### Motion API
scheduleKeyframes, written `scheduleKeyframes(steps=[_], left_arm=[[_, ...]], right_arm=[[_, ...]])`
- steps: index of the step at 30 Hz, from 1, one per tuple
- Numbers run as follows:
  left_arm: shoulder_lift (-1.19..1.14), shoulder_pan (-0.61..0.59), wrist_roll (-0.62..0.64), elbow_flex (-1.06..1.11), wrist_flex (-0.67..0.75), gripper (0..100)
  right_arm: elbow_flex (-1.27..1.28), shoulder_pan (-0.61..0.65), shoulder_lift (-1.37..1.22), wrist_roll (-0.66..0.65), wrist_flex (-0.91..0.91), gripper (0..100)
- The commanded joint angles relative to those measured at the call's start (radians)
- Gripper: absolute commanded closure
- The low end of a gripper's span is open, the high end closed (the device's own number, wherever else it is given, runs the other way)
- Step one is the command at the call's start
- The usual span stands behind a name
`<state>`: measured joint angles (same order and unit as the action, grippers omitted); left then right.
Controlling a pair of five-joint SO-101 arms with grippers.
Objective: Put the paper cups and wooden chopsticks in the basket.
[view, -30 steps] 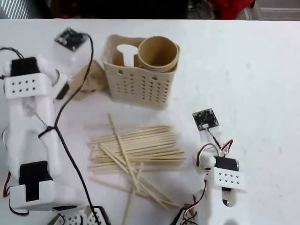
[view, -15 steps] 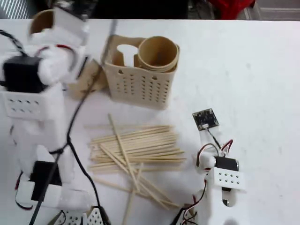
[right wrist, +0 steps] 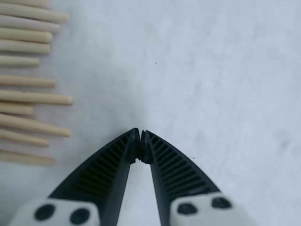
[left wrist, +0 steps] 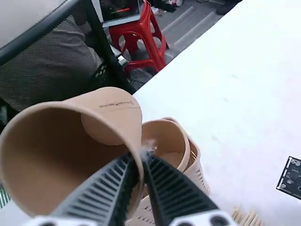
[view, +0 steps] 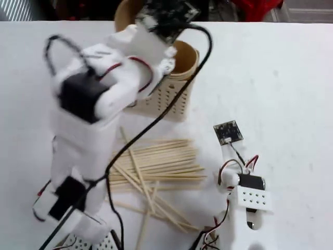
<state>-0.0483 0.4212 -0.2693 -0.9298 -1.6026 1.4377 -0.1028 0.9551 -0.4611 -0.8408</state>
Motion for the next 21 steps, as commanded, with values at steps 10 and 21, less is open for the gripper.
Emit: scheduleKeyframes(steps=[10, 21], left_arm=[[-0.159, 0.033, 0.069, -0.017, -0.029, 98], [-0.163, 0.035, 0.064, -0.012, -0.075, 97]], right_arm=[[-0.005, 0.005, -0.004, 0.000, 0.027, 98.1], [-0.005, 0.005, -0.004, 0.000, 0.027, 98.1]])
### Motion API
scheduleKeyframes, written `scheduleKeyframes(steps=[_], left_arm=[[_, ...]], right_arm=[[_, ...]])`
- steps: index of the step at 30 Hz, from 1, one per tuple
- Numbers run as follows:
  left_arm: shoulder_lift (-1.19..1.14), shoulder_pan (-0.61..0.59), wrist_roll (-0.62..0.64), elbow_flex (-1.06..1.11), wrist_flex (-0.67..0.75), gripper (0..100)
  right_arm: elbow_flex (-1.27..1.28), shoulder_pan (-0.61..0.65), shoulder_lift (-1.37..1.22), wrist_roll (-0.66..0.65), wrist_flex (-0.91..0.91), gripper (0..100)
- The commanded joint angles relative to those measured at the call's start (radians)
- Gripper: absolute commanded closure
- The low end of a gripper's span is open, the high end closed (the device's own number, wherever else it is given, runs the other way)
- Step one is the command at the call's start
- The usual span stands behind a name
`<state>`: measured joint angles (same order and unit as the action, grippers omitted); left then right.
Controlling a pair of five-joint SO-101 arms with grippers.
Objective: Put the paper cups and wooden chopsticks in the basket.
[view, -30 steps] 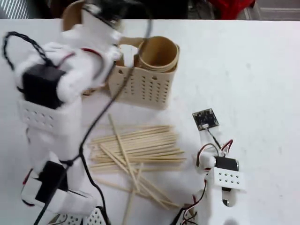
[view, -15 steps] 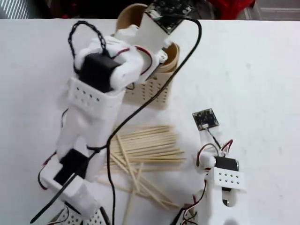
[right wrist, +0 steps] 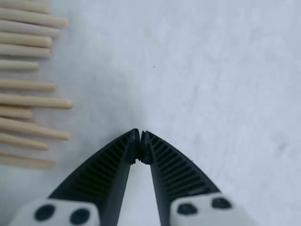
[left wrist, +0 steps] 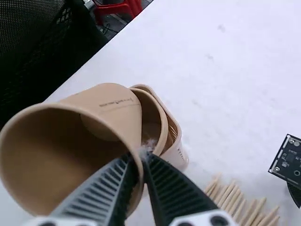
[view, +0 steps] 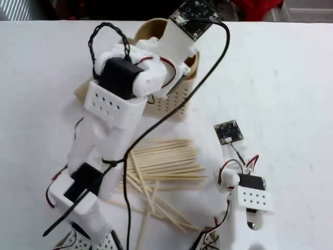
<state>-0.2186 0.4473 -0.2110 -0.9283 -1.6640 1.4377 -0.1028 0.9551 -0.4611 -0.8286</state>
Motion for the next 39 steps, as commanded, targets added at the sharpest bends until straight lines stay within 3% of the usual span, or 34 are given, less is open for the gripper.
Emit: scheduleKeyframes(steps=[1, 15, 21, 31, 39], left_arm=[[0.008, 0.008, 0.005, -0.018, -0.012, 97], [0.007, 0.033, 0.003, -0.037, -0.029, 96], [0.010, 0.025, 0.002, -0.037, 0.008, 81], [0.015, 0.022, 0.002, -0.037, 0.155, 82], [-0.068, -0.133, 0.008, 0.106, 0.281, 82]], right_arm=[[-0.005, 0.005, -0.004, 0.000, 0.015, 98.1], [-0.005, 0.005, -0.004, 0.000, 0.015, 98.1], [-0.005, 0.005, -0.004, 0.000, 0.015, 98.1], [-0.005, 0.005, -0.004, 0.000, 0.015, 98.1], [-0.005, 0.005, -0.004, 0.000, 0.015, 98.1]])
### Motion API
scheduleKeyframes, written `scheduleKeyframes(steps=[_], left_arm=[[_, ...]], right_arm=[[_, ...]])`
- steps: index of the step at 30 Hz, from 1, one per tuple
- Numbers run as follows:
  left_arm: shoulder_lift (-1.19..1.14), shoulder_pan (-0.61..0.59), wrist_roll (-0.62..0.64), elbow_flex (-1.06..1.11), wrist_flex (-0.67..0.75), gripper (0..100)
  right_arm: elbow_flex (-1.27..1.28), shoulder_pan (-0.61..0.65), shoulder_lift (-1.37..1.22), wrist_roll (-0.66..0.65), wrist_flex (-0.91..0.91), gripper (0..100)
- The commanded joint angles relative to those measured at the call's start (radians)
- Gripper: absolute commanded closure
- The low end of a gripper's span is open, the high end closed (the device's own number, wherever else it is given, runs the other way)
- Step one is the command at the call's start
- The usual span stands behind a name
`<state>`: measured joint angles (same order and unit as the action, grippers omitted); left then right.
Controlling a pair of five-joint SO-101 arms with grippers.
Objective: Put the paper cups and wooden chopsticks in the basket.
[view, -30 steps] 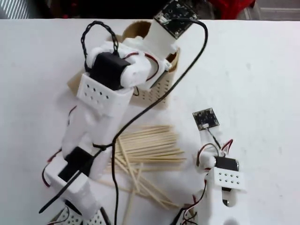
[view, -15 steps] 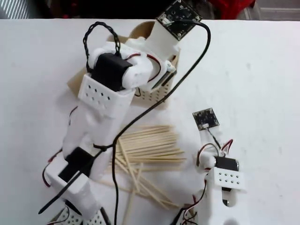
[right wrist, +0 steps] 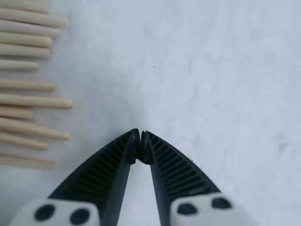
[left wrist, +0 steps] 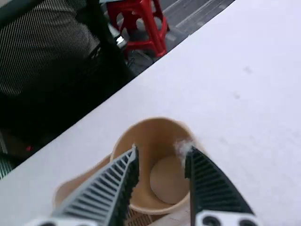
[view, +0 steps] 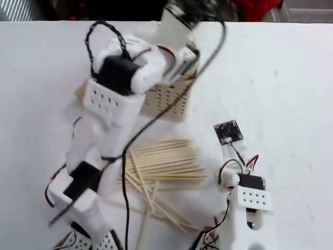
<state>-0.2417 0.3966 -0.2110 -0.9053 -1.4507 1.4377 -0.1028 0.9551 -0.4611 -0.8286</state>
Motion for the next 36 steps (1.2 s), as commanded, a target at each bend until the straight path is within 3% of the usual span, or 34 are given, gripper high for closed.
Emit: scheduleKeyframes(steps=[1, 12, 20, 24, 29, 36], left_arm=[[-0.067, -0.096, 0.008, 0.107, 0.075, 82], [-0.168, -0.076, 0.003, 0.132, 0.141, 82], [-0.176, -0.188, 0.014, -0.364, -0.008, 82], [-0.176, -0.271, 0.037, -0.468, -0.018, 82], [-0.226, -0.400, 0.140, -0.400, 0.020, 82], [-0.498, -0.472, 0.091, -0.192, 0.241, 82]], right_arm=[[-0.005, 0.005, -0.004, 0.000, 0.015, 98.1], [-0.005, 0.005, -0.004, 0.000, 0.015, 98.1], [-0.005, 0.007, -0.004, 0.000, 0.015, 98.1], [-0.005, 0.007, -0.004, 0.000, 0.015, 98.1], [-0.005, 0.007, -0.004, 0.000, 0.015, 98.1], [-0.005, 0.007, -0.004, 0.000, 0.015, 98.1]])
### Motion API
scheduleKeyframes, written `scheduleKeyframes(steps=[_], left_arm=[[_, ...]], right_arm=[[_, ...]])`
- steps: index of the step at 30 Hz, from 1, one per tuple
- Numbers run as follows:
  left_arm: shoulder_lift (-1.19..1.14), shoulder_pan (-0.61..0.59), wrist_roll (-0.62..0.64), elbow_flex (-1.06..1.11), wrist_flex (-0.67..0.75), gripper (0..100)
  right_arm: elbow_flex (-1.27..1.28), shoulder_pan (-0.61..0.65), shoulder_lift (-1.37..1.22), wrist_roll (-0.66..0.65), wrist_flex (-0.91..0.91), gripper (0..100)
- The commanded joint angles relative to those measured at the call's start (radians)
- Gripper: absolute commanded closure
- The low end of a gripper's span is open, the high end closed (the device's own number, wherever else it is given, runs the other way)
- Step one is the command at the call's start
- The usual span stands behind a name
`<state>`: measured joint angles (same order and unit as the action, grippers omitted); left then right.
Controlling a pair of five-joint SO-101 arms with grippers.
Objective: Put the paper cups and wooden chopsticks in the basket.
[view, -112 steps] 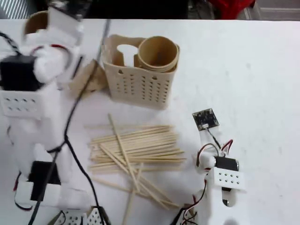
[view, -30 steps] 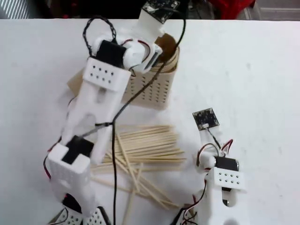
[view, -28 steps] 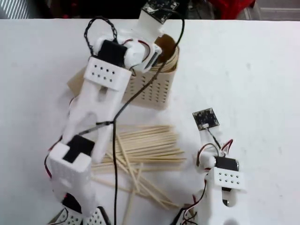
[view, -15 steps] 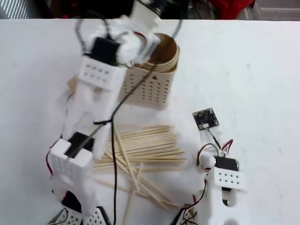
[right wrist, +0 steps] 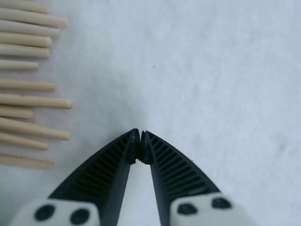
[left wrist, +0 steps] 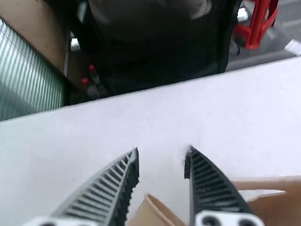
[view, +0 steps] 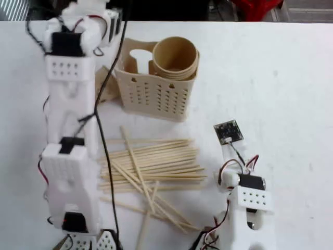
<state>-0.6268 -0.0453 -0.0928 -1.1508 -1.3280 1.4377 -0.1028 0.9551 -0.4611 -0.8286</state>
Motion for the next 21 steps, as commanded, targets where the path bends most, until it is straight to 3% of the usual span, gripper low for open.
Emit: scheduleKeyframes(steps=[1, 12, 21], left_arm=[[-0.151, -0.031, -0.037, 0.054, 0.135, 82], [-0.414, -0.061, -0.046, -0.097, 0.135, 82], [-0.463, -0.114, -0.103, -0.110, -0.035, 82]], right_arm=[[-0.005, 0.007, -0.004, 0.000, 0.015, 98.1], [-0.005, 0.007, -0.004, 0.000, 0.015, 98.1], [-0.005, 0.007, -0.004, 0.000, 0.015, 98.1]])
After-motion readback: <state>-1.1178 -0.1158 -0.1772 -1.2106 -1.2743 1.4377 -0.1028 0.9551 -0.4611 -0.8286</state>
